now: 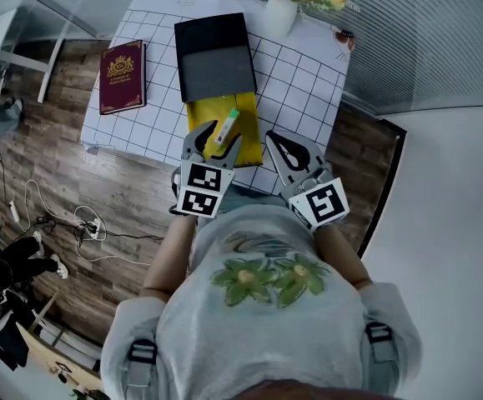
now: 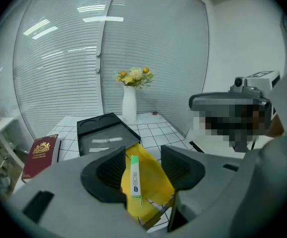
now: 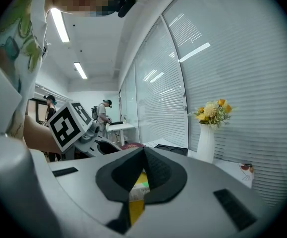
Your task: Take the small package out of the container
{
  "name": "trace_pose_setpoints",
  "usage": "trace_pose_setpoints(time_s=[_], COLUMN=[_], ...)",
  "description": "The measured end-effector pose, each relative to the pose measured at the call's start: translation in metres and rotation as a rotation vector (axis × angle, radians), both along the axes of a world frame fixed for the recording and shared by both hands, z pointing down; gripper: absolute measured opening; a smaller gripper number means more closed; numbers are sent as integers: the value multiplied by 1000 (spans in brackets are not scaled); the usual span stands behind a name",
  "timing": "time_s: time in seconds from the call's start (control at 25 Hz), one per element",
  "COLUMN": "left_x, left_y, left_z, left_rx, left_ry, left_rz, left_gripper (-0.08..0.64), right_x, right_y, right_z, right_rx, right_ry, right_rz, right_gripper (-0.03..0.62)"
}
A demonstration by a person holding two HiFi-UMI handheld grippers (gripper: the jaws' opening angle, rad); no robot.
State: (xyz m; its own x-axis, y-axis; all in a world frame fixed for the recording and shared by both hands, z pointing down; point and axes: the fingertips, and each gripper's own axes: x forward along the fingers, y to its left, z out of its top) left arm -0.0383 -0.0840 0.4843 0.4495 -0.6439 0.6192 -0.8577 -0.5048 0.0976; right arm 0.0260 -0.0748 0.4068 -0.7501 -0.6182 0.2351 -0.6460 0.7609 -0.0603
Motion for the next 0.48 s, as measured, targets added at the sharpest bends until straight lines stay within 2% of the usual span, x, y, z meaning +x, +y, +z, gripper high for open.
trace_pose_setpoints(time_s=[0.32,0.48], left_x=[2,3], left_y=[-5,-7], left_z=[29,39], left_rx=[-49,-76], left_ry=[-54,-113], left_rz=[8,24], left_gripper=[204,204], right_x=[2,3], right_y=[-10,-15], right_z=[7,9], right_rx=[-13,-18], right_ry=[2,-1], right_rz=[-18,-25], right_gripper=[7,6])
